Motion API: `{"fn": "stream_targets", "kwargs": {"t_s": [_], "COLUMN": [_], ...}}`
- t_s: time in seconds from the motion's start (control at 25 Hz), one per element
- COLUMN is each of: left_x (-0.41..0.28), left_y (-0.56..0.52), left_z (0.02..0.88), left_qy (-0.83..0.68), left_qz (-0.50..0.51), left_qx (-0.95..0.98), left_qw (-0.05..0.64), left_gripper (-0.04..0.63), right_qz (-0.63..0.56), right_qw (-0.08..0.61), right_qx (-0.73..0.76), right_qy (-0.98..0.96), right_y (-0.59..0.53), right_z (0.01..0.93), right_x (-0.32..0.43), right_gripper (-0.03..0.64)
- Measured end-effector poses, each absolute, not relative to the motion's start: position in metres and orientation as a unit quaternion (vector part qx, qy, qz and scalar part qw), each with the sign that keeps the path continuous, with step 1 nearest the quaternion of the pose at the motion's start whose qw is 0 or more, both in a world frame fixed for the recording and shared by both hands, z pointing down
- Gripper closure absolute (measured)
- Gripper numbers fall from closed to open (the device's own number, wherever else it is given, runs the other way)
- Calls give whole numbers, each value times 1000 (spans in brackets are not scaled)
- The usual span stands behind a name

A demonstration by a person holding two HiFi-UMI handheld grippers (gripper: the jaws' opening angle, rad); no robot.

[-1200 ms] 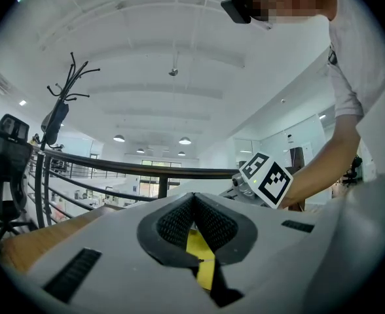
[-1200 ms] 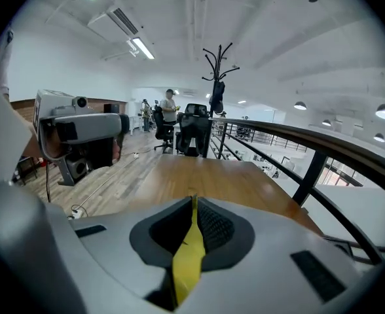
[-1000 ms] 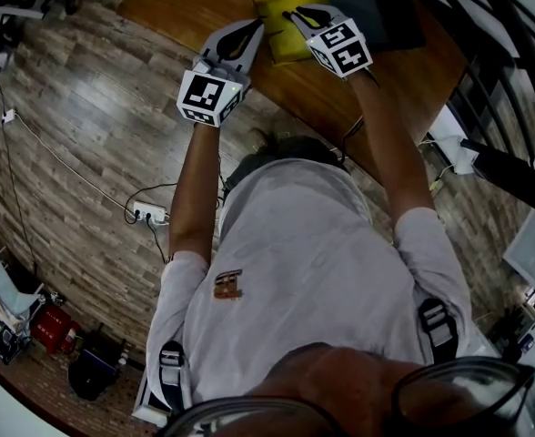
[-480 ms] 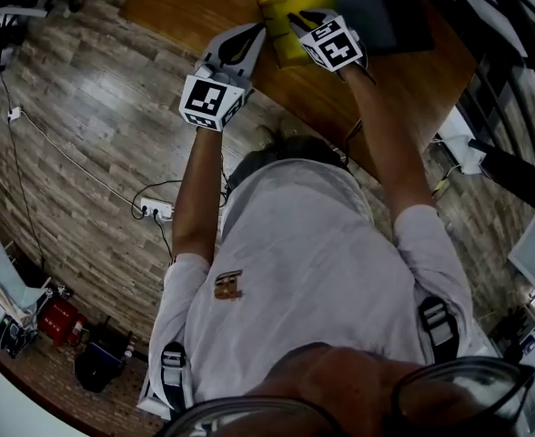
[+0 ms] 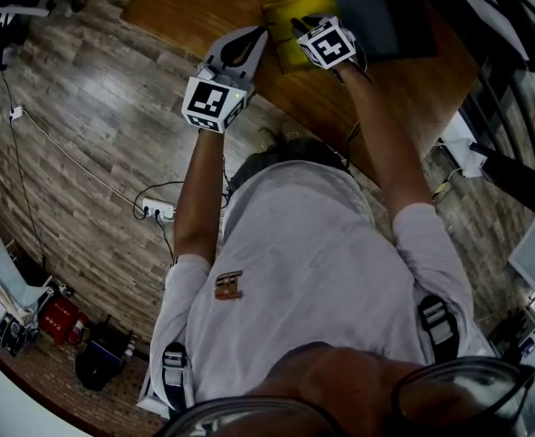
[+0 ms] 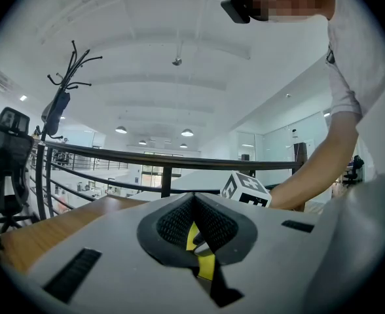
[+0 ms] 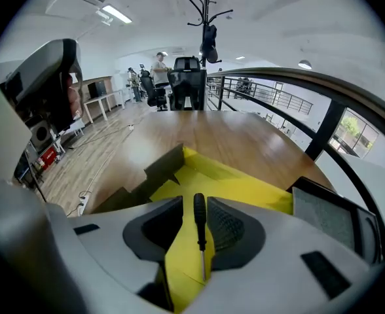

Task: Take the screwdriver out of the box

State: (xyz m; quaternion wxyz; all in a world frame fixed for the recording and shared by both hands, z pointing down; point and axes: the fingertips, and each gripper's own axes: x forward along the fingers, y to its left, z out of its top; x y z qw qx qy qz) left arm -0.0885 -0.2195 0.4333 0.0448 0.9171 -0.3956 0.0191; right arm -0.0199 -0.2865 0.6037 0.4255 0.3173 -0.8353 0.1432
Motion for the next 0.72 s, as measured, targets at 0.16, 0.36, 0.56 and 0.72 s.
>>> {"fn": "stream_targets", "kwargs": {"t_s": [0.16,0.36,0.56,0.72], "left_x": [-90,-85,-92,-98], "left_y": [-223,-223,-222,-222], "left_z": [435,436,438,438], "left_qy": [-396,-399,-403,-407], "left_qz": [20,22,26,27], "left_qx": [917,916,913,912], "left_qw": [47,48,51,51], "left_gripper": [577,577,577,576], "right_qz": [152,160,166,177], "right_qw": [434,441,447,450], "right_qx": [316,315,312,304], "right_qy": [-829,-825,-822,-821], "right_y": [-290,-292,-296,-296], "right_z": [612,621,628,632], "right_x": [-20,-12,-16,-19], "right_gripper": [497,497,497,499]}}
